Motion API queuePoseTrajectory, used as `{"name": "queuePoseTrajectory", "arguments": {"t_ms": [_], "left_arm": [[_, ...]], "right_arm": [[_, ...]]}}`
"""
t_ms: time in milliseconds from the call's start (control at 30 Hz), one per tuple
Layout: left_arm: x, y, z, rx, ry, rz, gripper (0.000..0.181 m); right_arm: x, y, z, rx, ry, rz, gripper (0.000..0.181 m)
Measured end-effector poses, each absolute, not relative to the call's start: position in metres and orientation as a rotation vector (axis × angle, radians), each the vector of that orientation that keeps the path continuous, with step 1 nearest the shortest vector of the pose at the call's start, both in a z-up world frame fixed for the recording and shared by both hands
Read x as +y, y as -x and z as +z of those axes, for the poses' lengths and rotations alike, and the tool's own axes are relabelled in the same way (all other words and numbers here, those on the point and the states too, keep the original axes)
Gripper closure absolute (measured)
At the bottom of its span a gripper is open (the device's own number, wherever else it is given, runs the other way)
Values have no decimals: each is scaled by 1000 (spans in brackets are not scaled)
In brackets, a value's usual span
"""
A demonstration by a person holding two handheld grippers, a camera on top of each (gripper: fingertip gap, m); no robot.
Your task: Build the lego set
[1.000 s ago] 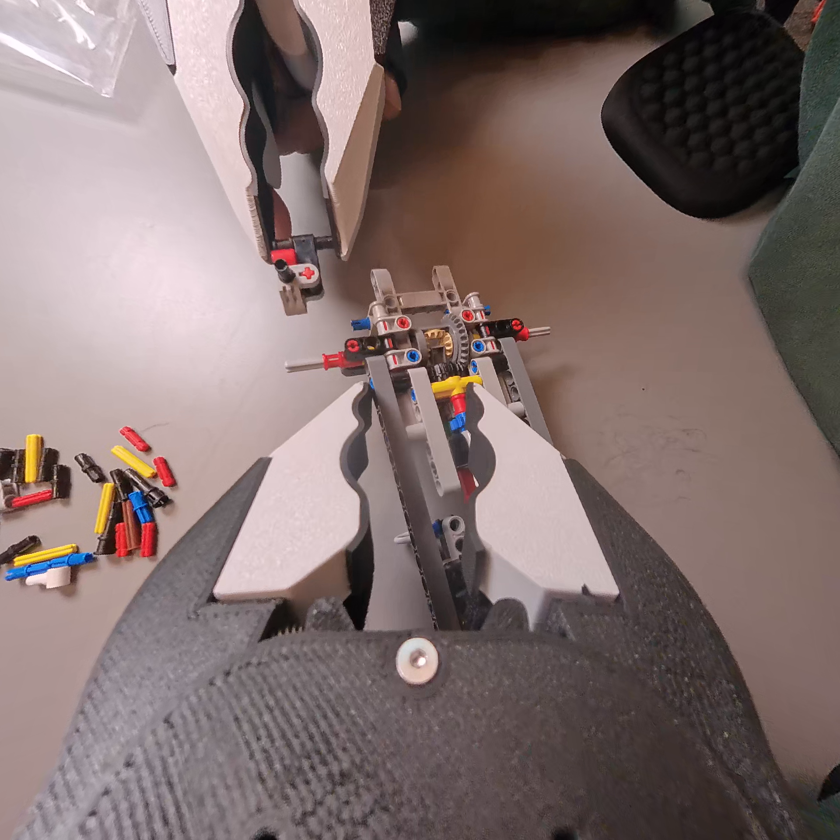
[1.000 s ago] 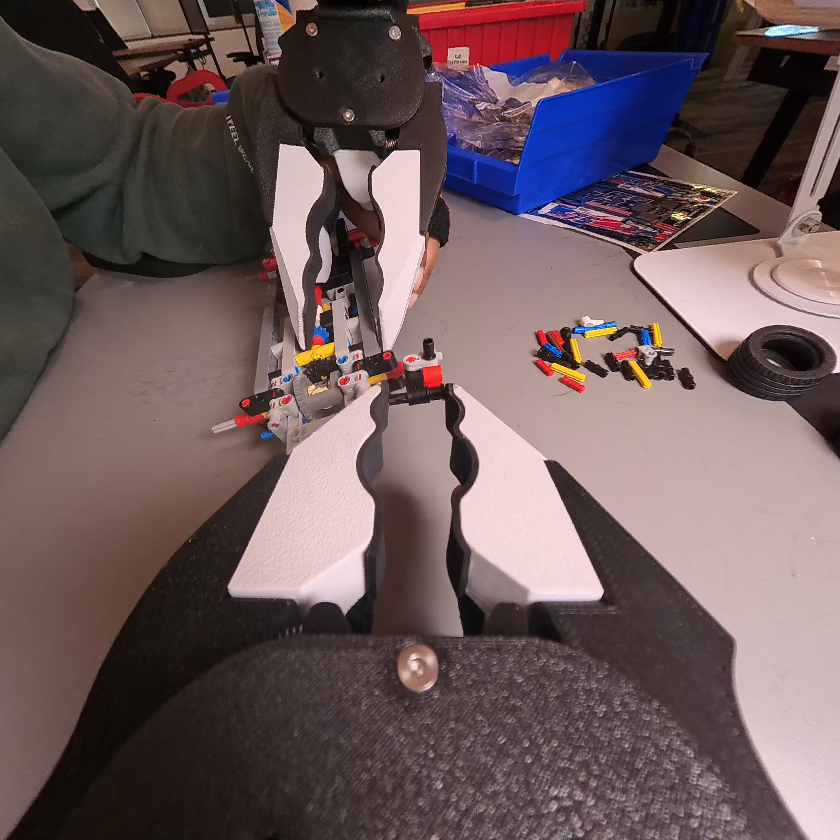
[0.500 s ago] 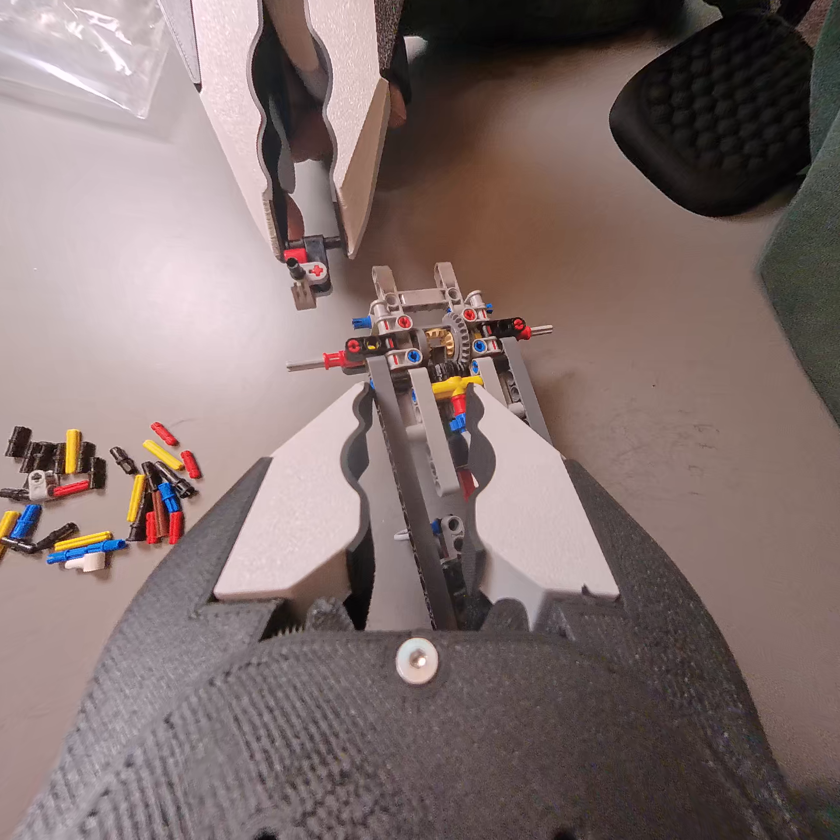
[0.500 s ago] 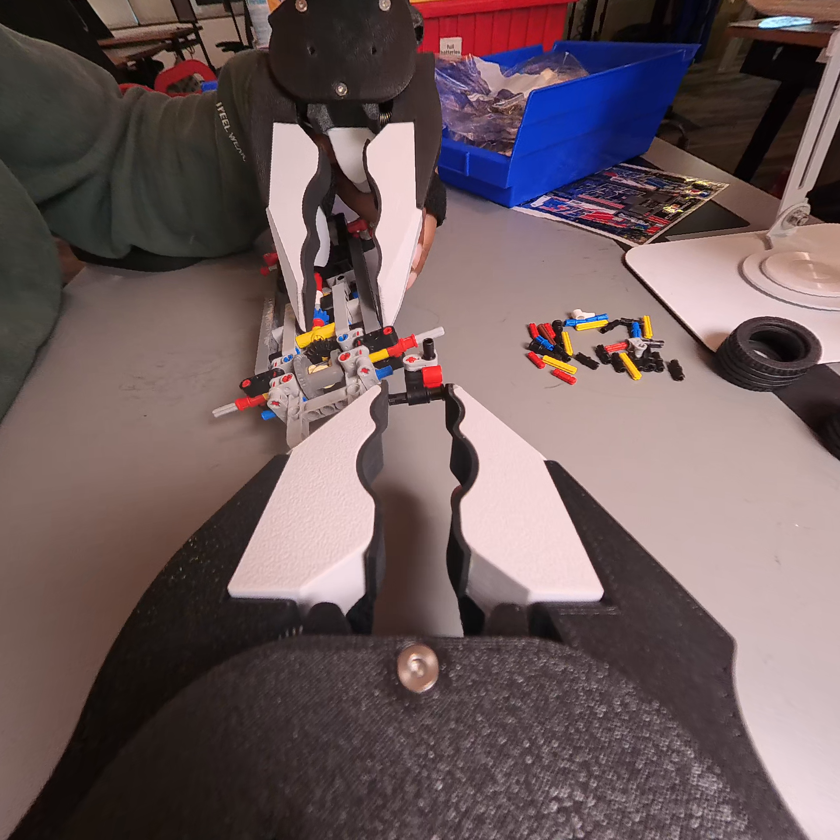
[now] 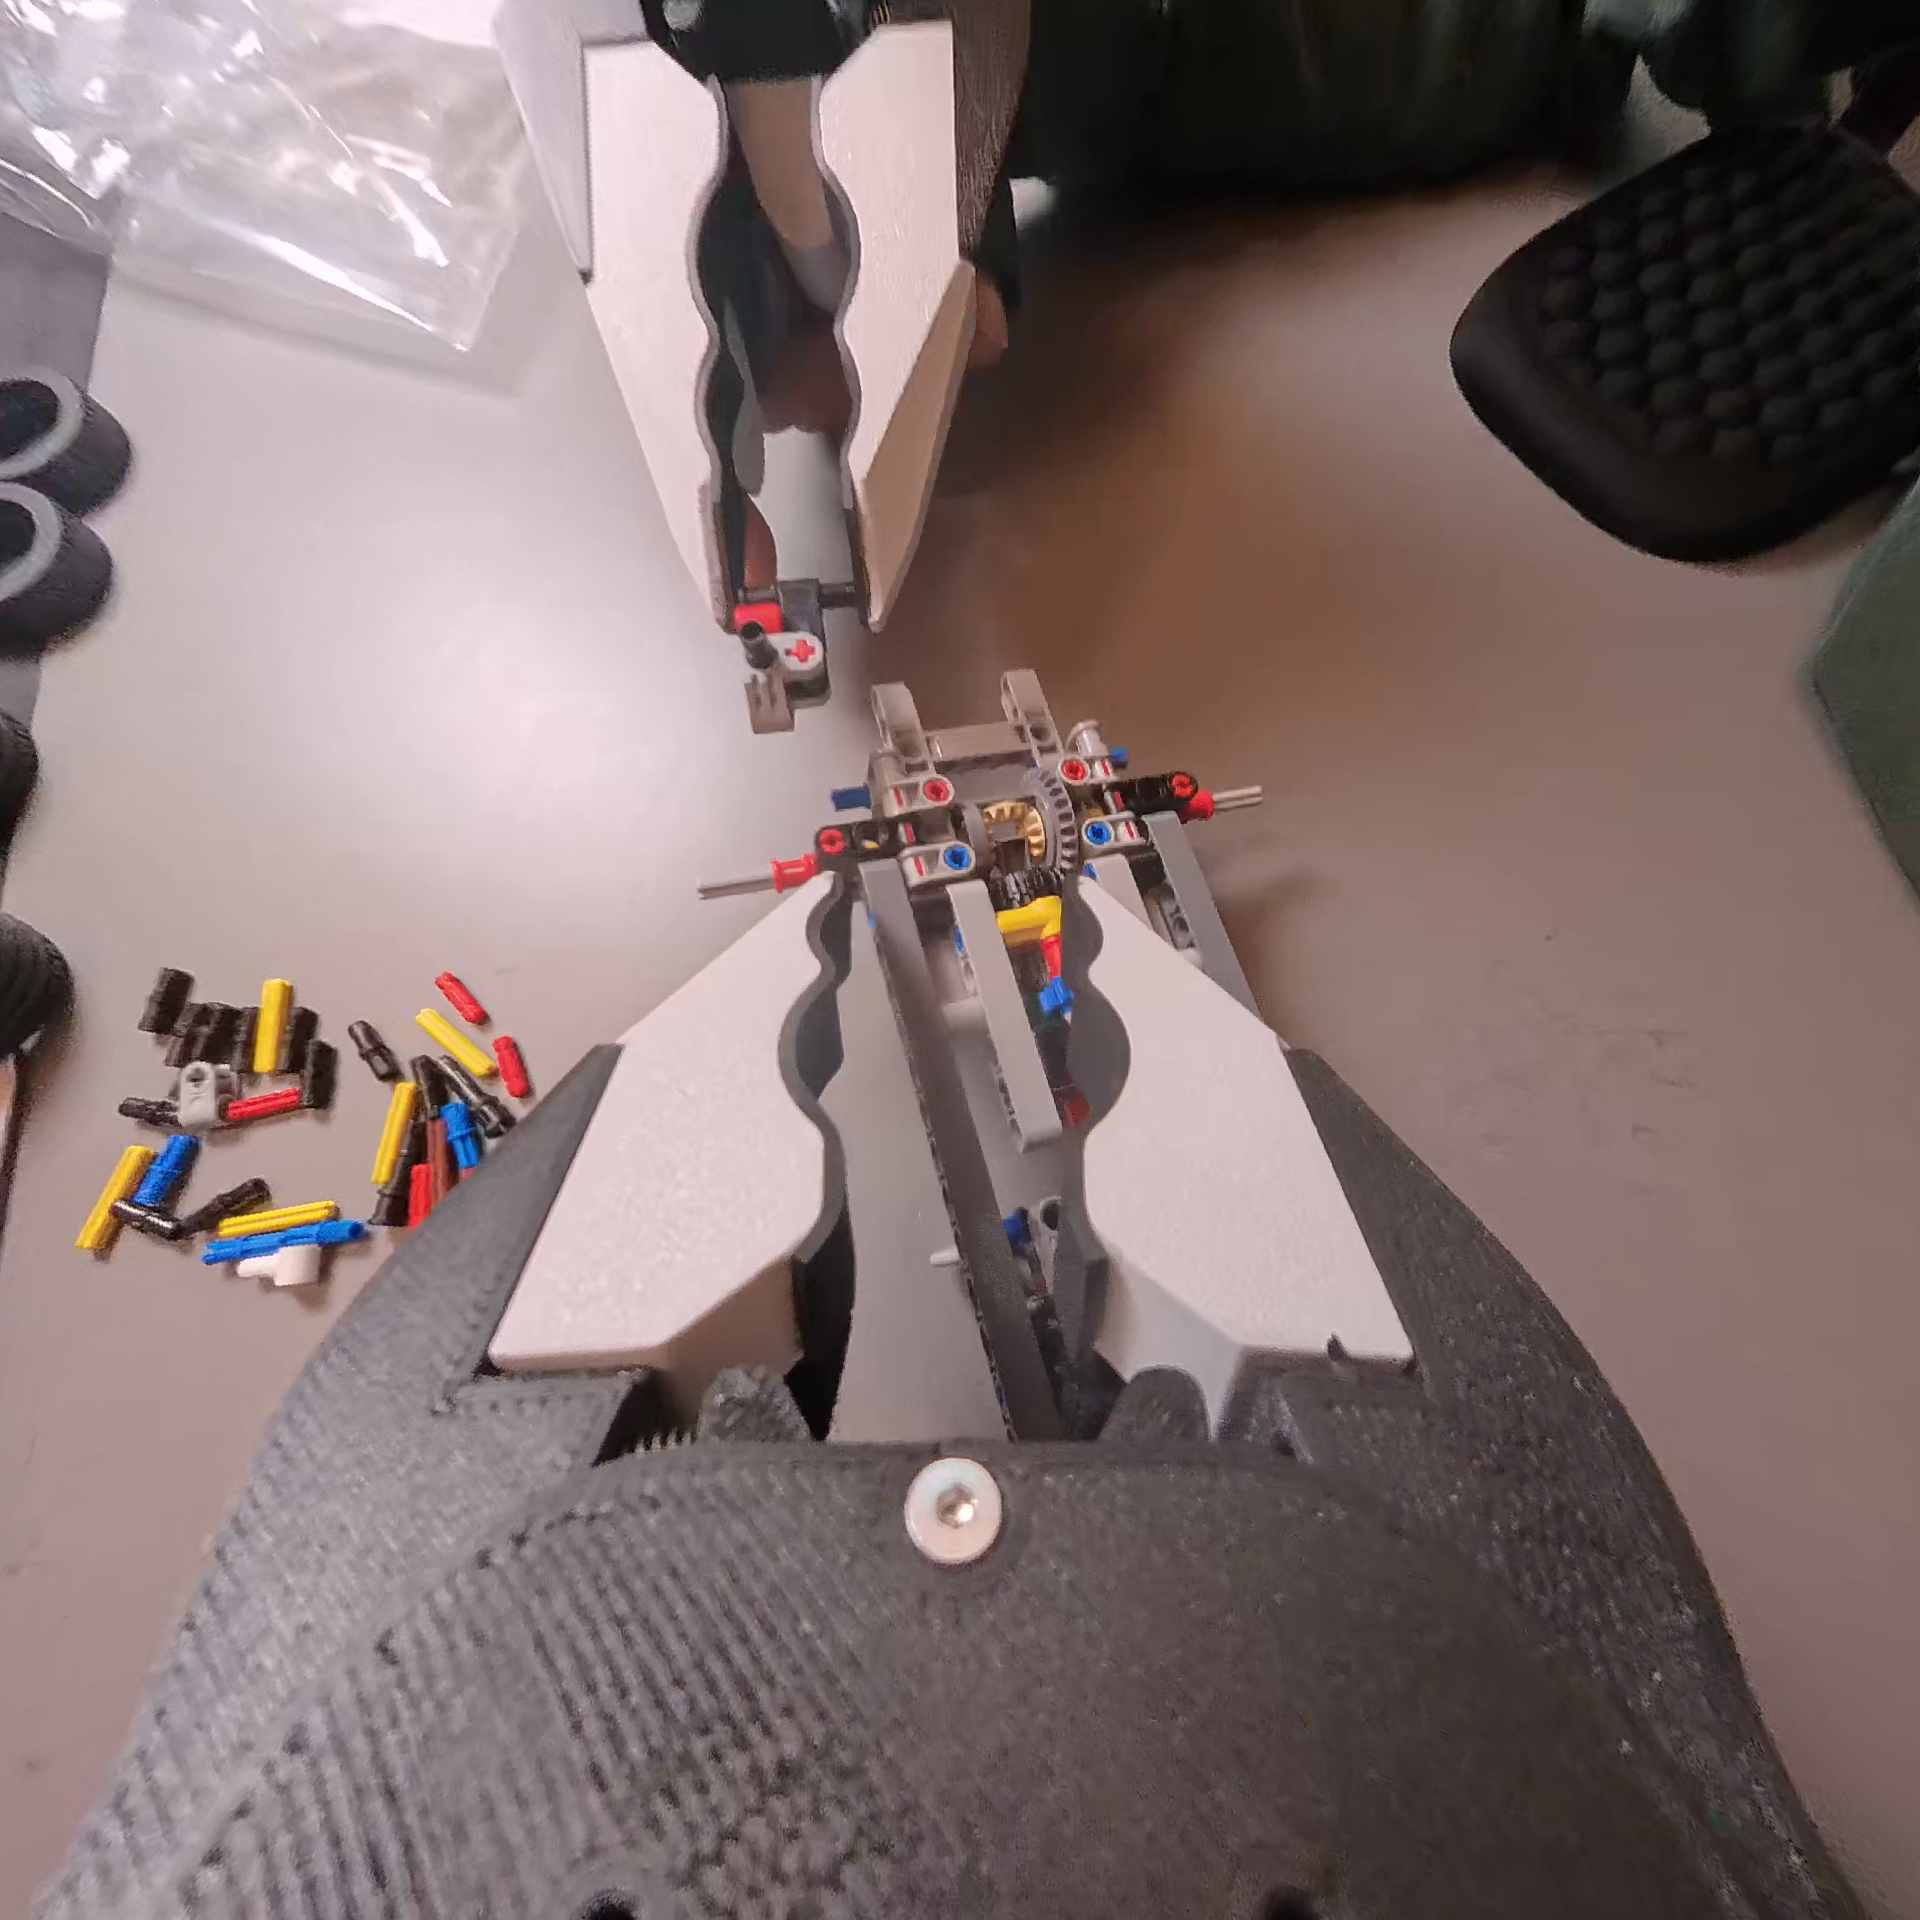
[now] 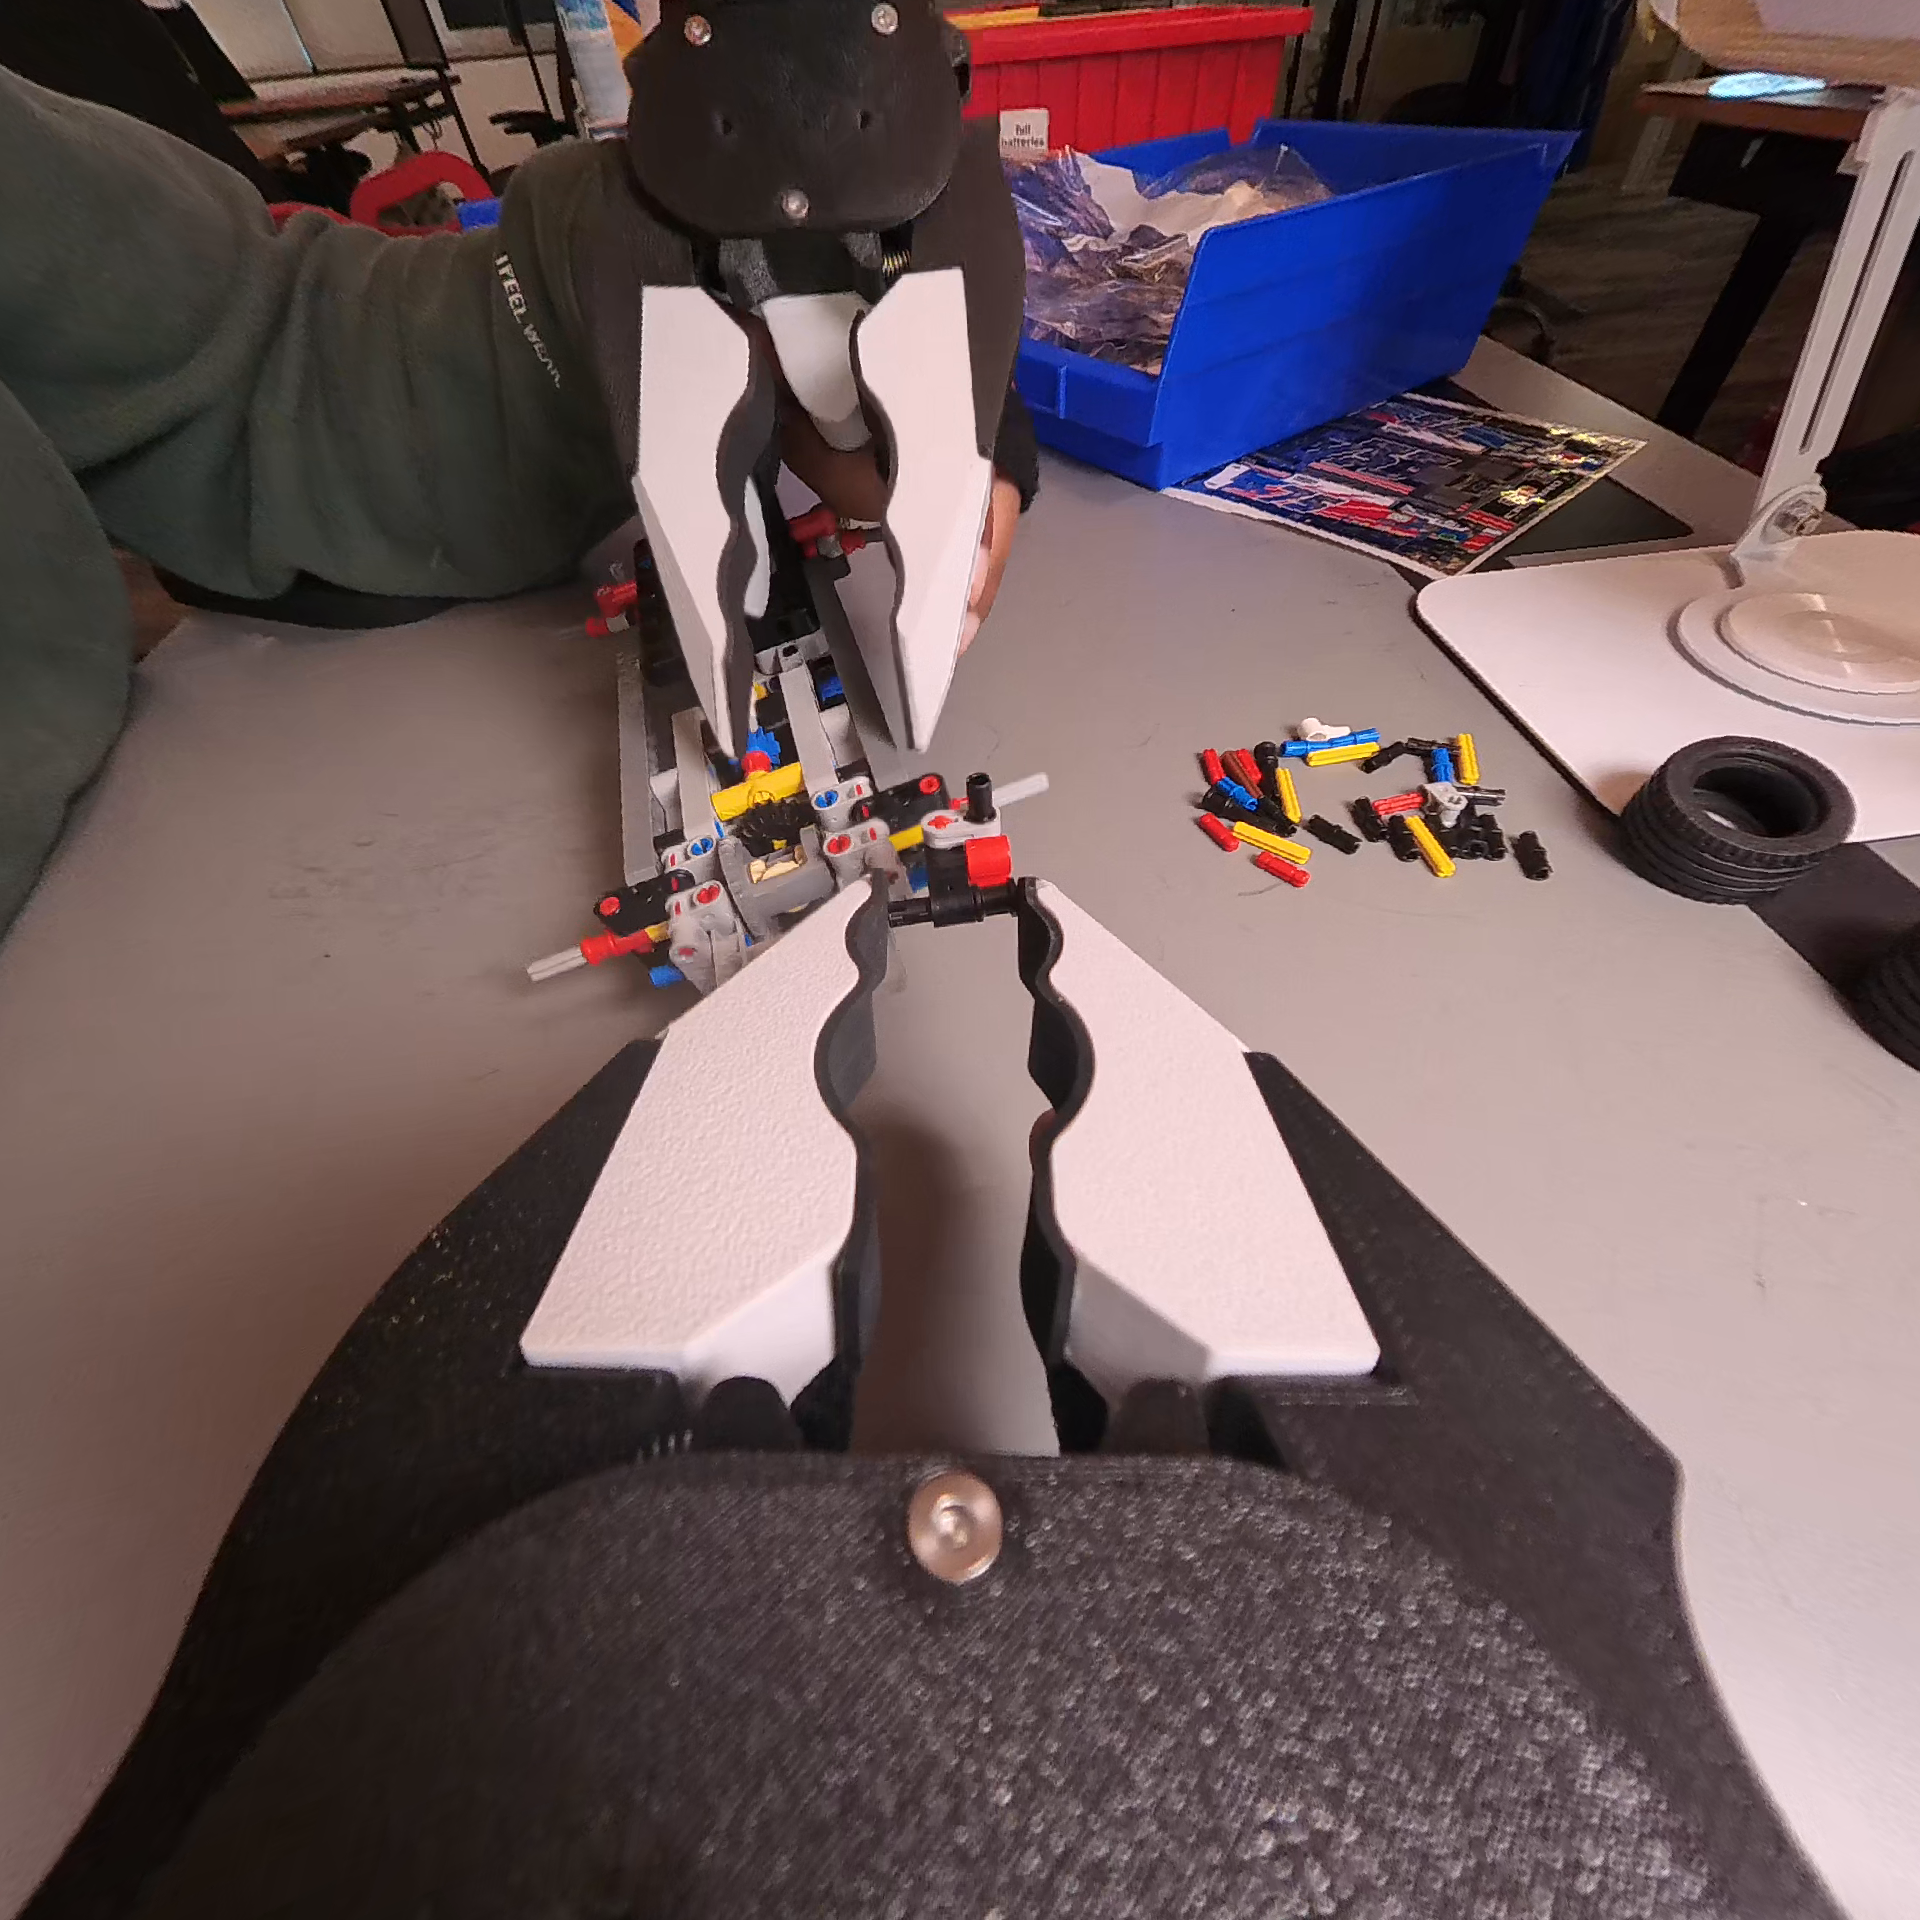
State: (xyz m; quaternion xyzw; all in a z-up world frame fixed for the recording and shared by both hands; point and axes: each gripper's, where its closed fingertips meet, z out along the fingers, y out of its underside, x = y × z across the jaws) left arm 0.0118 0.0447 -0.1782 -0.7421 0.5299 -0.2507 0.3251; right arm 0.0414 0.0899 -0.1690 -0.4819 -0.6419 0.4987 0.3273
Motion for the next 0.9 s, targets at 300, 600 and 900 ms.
{"name": "queuePoseTrajectory", "arguments": {"t_ms": [300,600,900], "left_arm": [[81,5,-113,1052,1776,-481,143],[61,86,-89,487,1683,-291,149],[26,93,-89,354,1608,-414,151]], "right_arm": [[100,-41,-157,-1574,1260,1305,159],[134,-37,-131,-1357,1260,1253,160],[127,-12,-73,-1311,1111,1321,159]]}}
